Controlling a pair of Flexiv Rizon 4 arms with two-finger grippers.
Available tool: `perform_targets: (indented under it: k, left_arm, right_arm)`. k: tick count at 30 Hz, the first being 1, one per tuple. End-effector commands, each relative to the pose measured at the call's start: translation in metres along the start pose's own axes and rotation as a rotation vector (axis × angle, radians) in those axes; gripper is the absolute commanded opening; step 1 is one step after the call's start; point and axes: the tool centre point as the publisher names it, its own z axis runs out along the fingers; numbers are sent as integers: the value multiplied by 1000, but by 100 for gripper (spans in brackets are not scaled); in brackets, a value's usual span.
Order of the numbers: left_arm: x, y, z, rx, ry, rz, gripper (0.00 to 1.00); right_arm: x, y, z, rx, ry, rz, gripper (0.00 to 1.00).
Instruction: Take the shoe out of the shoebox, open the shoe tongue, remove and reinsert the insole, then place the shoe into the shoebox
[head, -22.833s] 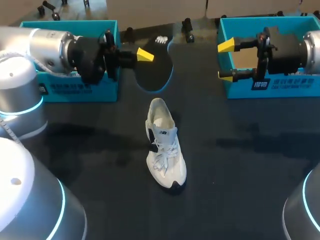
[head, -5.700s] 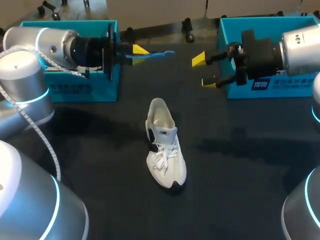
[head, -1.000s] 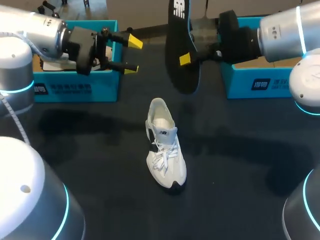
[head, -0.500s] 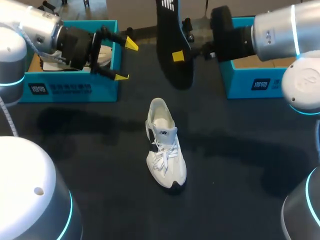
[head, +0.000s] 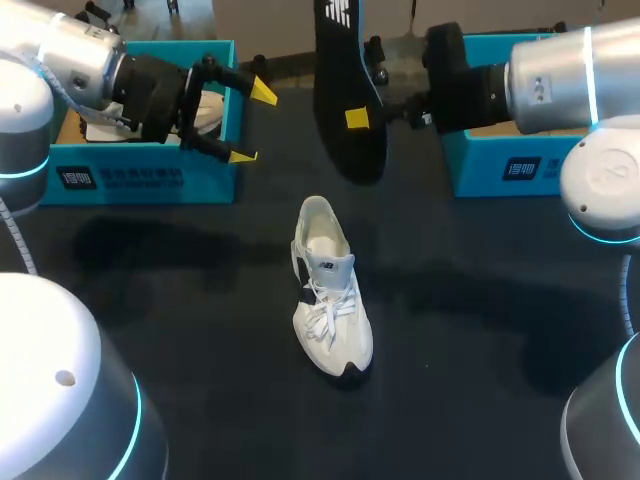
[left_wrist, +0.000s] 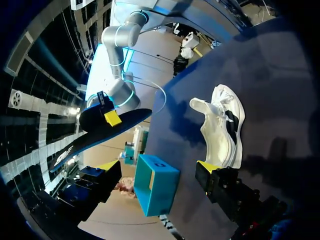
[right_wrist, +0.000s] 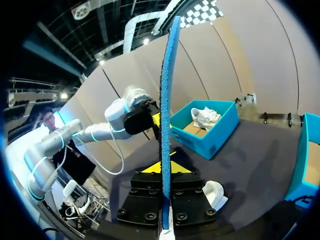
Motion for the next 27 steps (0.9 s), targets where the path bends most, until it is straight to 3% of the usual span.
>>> perform_targets:
  k: [1, 12, 19, 27]
  left_arm:
    - [-1, 0, 0, 0, 3, 0, 100]
    - [-1, -2, 0, 17, 7, -23, 100]
    - [-3, -5, -3, -49, 26, -153, 100]
    - [17, -10, 4, -114, 72, -295, 100]
  right_arm:
    - [1, 0, 2, 0, -2, 0, 0]
    - [1, 0, 2, 0, -2, 0, 0]
    - [1, 0, 2, 0, -2, 0, 0]
    - [-15, -1, 11, 31, 15, -114, 0]
